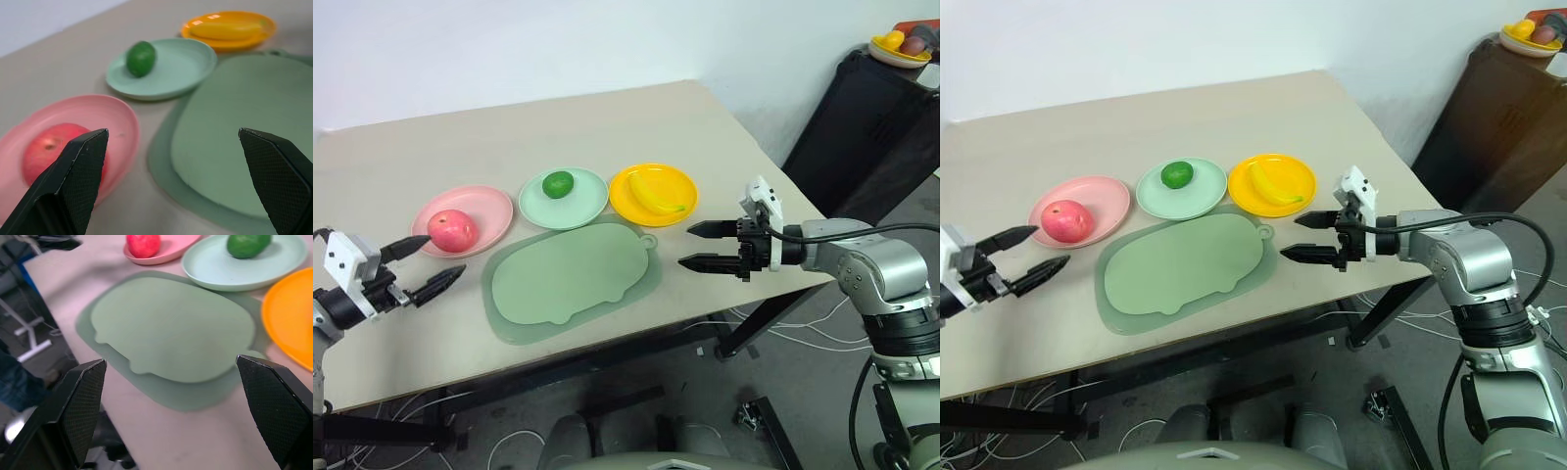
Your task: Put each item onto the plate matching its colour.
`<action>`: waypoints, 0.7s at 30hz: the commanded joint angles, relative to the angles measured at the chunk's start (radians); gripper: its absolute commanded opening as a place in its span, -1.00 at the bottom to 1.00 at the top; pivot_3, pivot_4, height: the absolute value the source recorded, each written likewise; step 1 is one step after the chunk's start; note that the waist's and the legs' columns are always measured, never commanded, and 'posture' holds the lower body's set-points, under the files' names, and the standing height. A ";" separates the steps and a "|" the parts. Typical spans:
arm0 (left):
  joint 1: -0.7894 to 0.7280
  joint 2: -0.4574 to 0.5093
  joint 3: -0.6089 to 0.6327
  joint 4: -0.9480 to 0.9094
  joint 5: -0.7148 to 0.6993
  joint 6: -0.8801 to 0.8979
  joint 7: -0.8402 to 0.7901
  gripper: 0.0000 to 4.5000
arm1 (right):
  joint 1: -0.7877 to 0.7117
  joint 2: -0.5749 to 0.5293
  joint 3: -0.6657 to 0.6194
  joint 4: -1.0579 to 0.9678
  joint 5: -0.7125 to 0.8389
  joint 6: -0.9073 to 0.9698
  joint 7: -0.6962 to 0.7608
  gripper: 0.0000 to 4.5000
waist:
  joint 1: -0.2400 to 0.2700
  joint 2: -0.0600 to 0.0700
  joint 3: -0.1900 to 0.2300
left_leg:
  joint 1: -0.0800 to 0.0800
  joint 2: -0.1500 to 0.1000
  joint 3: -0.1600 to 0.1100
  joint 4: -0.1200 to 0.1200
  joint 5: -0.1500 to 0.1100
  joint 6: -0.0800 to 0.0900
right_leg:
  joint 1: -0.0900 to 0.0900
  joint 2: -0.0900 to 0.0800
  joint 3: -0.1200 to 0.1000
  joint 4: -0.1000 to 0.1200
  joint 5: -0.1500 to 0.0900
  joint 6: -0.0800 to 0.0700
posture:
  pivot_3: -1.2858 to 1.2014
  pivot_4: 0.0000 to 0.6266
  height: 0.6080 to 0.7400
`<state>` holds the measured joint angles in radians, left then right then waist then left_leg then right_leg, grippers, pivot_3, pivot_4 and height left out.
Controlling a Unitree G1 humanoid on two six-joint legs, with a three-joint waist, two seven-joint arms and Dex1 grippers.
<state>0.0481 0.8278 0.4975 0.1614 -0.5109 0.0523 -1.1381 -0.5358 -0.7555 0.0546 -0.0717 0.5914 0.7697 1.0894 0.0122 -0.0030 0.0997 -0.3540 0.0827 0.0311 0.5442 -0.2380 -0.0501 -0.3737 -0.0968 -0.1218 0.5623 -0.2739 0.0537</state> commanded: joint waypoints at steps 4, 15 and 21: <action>-0.005 -0.018 0.016 0.000 -0.030 -0.041 -0.051 0.99 | 0.043 -0.031 -0.055 -0.032 -0.002 -0.080 0.038 1.00 | 0.001 0.000 0.000 | 0.000 0.000 0.000 0.000 0.000 0.000 | 0.000 0.000 0.000 0.000 0.000 0.000 | 0.03 -0.52 1.00; 0.000 -0.050 0.016 -0.055 -0.047 -0.067 -0.087 0.99 | 0.119 -0.050 -0.116 -0.046 -0.006 -0.206 0.098 1.00 | 0.000 0.001 0.000 | 0.000 0.000 0.001 0.000 0.000 0.000 | 0.000 0.000 0.000 -0.001 0.000 0.000 | 0.03 -0.52 1.00; 0.024 -0.038 0.038 -0.021 -0.034 -0.084 -0.101 0.99 | 0.139 -0.070 -0.140 -0.021 -0.026 -0.264 0.128 1.00 | 0.000 0.001 0.000 | 0.000 0.000 0.001 0.000 0.000 0.000 | 0.000 0.000 0.000 -0.001 0.000 0.000 | 0.03 -0.52 1.00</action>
<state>0.0602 0.7749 0.4965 0.1352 -0.5366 -0.0104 -1.2322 -0.3985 -0.8045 -0.0407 -0.0845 0.5690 0.5481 1.2019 0.0124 -0.0023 0.1000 -0.3537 0.0831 0.0318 0.5440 -0.2380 -0.0500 -0.3739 -0.0968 -0.1218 0.5616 -0.2739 0.0537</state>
